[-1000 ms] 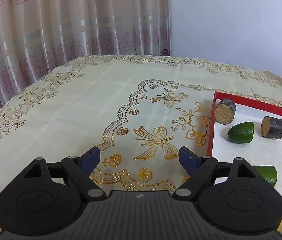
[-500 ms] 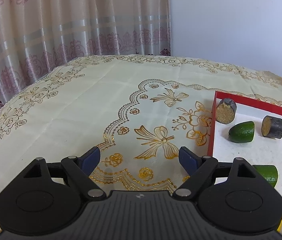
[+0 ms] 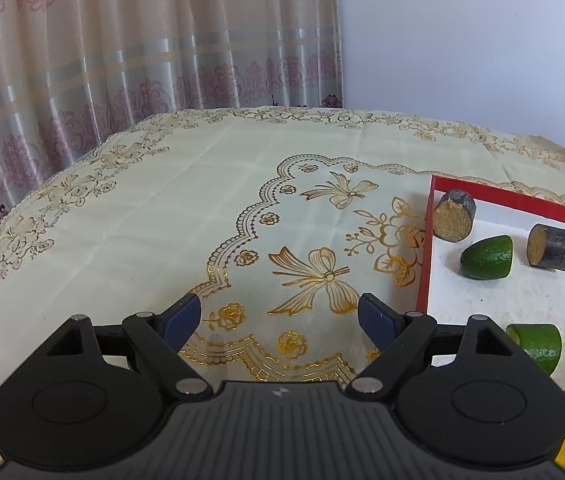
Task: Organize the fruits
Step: 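Carry the longan into the tray and open the right gripper, then move the left gripper down to the yellow pepper piece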
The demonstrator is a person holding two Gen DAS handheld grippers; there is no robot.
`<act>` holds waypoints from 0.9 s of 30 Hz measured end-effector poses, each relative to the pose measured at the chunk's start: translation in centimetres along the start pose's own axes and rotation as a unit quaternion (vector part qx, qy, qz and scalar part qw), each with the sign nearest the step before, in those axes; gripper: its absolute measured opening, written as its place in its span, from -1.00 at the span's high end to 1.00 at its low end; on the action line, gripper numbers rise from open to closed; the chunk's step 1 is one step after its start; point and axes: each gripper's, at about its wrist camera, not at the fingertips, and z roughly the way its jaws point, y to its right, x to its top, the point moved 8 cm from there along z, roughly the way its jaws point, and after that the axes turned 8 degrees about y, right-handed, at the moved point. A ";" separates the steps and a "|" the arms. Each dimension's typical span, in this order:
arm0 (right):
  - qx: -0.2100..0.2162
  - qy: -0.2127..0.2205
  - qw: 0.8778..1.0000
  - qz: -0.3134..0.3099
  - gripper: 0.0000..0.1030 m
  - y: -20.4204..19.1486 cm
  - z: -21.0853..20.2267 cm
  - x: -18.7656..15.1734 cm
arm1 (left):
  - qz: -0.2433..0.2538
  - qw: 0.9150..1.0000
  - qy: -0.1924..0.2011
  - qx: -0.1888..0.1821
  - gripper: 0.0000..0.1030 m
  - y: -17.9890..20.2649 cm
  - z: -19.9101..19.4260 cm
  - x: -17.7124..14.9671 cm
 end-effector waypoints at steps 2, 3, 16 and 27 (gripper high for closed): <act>0.024 0.017 0.999 0.014 -0.15 -0.1 -1.0 0.0 | -0.003 1.000 -0.001 -0.001 -0.67 -0.1 0.0 0.0; 0.034 0.016 0.999 0.023 -0.15 -0.2 -1.5 -0.2 | -0.004 1.000 -0.002 -0.002 -0.67 -0.1 0.1 0.0; 0.074 -0.006 0.995 0.064 -0.41 -0.8 -4.2 -3.7 | 0.043 0.999 0.008 -0.032 -0.67 1.1 -2.4 -0.4; 0.079 -0.004 0.995 0.061 -0.52 -1.4 -4.6 -4.0 | 0.144 0.985 0.047 -0.082 -0.67 2.8 -6.6 -2.6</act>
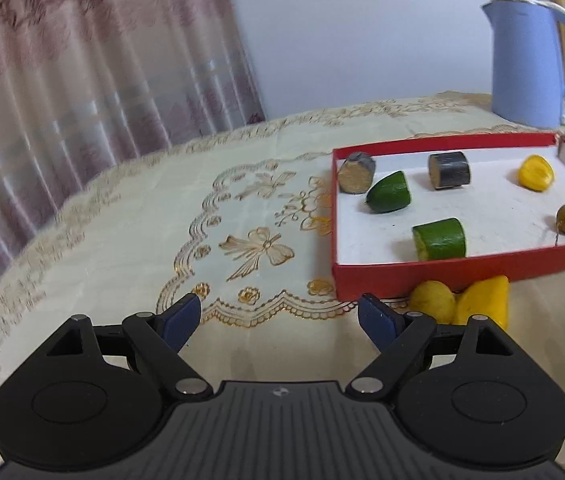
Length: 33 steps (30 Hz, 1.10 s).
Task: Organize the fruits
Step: 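Move the left gripper down to the yellow pepper piece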
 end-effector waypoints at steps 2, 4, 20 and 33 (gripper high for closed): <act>0.001 0.000 1.000 0.001 -0.55 0.0 -0.1 0.0 | 0.014 1.000 0.000 -0.007 -0.67 0.9 0.0 0.0; -0.001 0.004 1.000 0.000 -0.57 0.0 -0.2 0.0 | 0.010 1.000 -0.005 -0.024 -0.67 1.6 0.1 0.0; 0.006 -0.003 1.000 0.002 -0.62 -0.1 -0.1 -1.0 | -0.054 0.992 -0.043 -0.104 -0.66 3.1 0.6 0.8; 0.042 -0.013 0.998 -0.034 -0.63 -1.8 0.4 -0.9 | -0.027 0.999 -0.018 -0.018 -0.67 0.5 0.1 1.0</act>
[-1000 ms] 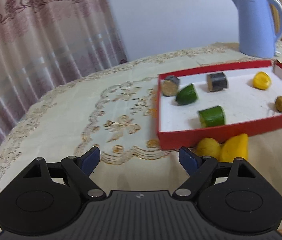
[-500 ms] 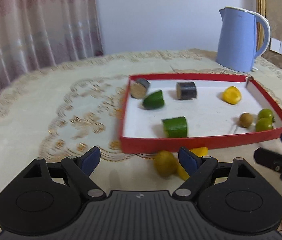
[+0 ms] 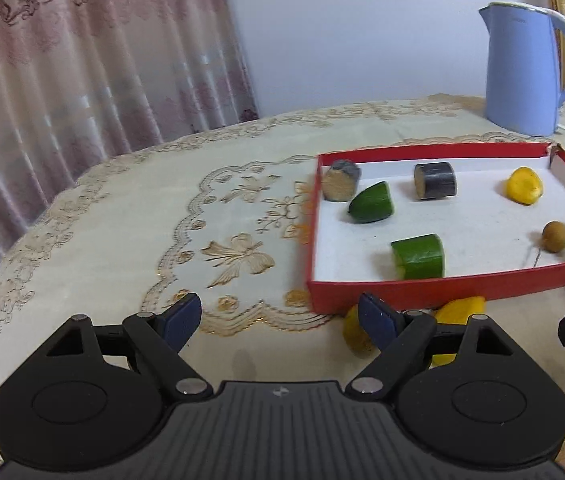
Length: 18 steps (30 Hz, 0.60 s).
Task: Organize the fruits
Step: 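Move the left gripper down to the yellow pepper piece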
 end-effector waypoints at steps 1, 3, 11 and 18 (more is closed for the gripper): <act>0.000 0.003 1.000 -0.005 -0.66 -0.2 0.0 0.2 | -0.013 1.000 -0.004 -0.024 -0.67 0.0 -0.3 -0.1; -0.007 0.014 1.000 -0.010 -0.70 -0.3 -0.3 0.7 | -0.039 0.996 -0.012 -0.075 -0.67 0.5 -0.9 -0.2; -0.072 0.031 0.997 0.009 -0.78 3.6 -1.7 1.2 | -0.010 0.985 0.025 -0.169 -0.67 5.5 -2.6 0.5; -0.092 0.027 0.995 0.031 -0.83 5.8 -2.1 0.2 | 0.066 0.971 0.034 -0.229 -0.66 8.0 -1.7 0.5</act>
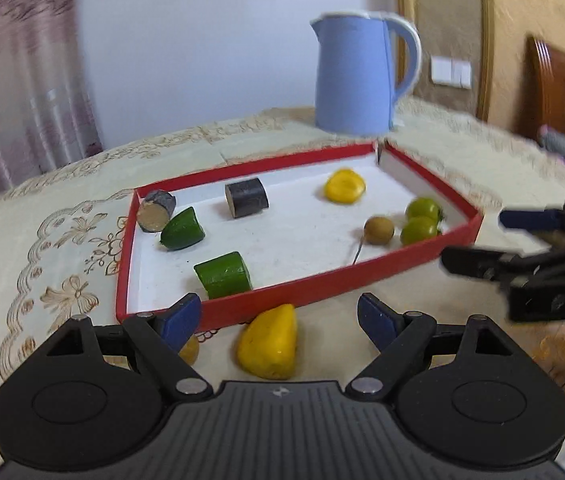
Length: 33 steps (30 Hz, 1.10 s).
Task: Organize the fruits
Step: 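Move the left gripper down to the yellow pepper piece, then close the left gripper on the yellow pepper piece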
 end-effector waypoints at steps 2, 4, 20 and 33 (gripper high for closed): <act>0.000 -0.001 1.000 0.003 -0.83 0.2 0.1 -0.2 | 0.022 1.000 -0.010 0.000 -0.66 0.0 0.6 -0.2; 0.003 -0.002 1.000 0.003 -0.84 0.0 0.2 -0.3 | 0.035 0.999 -0.014 -0.001 -0.66 0.0 1.0 -0.3; -0.002 0.004 1.000 -0.004 -0.89 -0.4 -0.1 -0.2 | 0.123 0.991 -0.044 0.018 0.35 1.9 0.8 -1.8; -0.003 0.006 1.000 -0.013 -0.92 -0.9 -0.2 -0.1 | 0.085 0.994 -0.058 0.023 0.41 1.0 0.9 -1.7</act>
